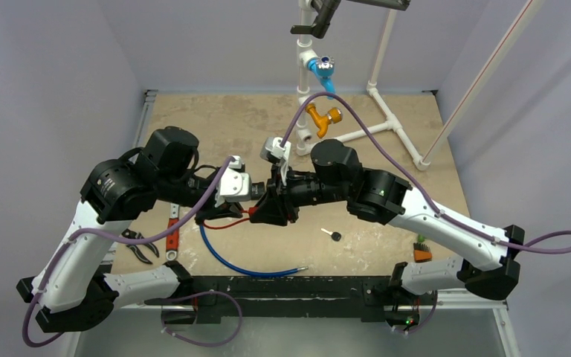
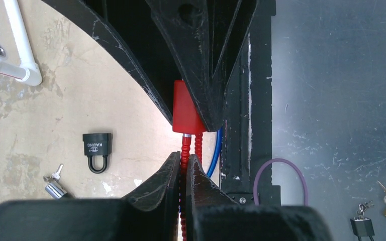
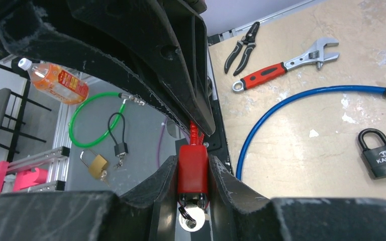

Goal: Unlock with the key

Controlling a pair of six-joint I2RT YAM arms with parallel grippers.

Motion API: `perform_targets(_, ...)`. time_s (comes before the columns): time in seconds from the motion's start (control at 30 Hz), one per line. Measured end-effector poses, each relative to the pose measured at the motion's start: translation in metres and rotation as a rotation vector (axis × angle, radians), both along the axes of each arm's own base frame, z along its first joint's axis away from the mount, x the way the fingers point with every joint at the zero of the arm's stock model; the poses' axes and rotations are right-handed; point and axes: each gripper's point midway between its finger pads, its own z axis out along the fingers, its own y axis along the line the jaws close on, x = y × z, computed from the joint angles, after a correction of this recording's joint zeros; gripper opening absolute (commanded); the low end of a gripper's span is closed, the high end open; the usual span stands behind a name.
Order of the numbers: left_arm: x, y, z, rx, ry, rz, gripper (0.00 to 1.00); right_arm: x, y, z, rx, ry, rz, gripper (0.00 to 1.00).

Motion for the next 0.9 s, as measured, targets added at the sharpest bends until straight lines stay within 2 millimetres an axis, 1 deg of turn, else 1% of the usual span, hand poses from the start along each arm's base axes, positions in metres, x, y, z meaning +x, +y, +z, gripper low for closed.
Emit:
perform_targets(0.17, -0.001, 0.001, -0.001, 0.005, 0.002, -0.002, 0.00, 0.000, 0.001, 0.000, -0.011, -0.002, 0.007, 0.00)
perform_targets(0.27, -0.001, 0.001, 0.001, 0.002, -0.004, -0.001, 0.00, 0.001, 0.002, 0.001, 0.011, -0.002, -0.003, 0.00)
perform_targets(0.5, 0.000, -0.001, 0.007, -0.013, -0.019, -0.007, 0.00, 0.005, -0.002, 0.008, 0.138, -0.005, -0.069, 0.00)
perform_targets(0.7, 0.000, -0.003, 0.005, -0.014, -0.033, -0.032, 0.00, 0.011, -0.005, 0.012, 0.246, -0.009, -0.142, 0.00)
perform_targets(0.8, -0.001, -0.003, -0.001, 0.000, -0.030, -0.045, 0.06, 0.014, -0.005, 0.013, 0.267, -0.003, -0.168, 0.00)
perform_targets(0.87, -0.001, -0.003, -0.004, 0.008, -0.033, -0.053, 0.25, 0.015, -0.005, 0.012, 0.272, 0.001, -0.178, 0.00)
perform_targets(0.9, -0.001, -0.003, -0.005, 0.012, -0.037, -0.054, 0.28, 0.016, -0.005, 0.012, 0.273, 0.002, -0.185, 0.00)
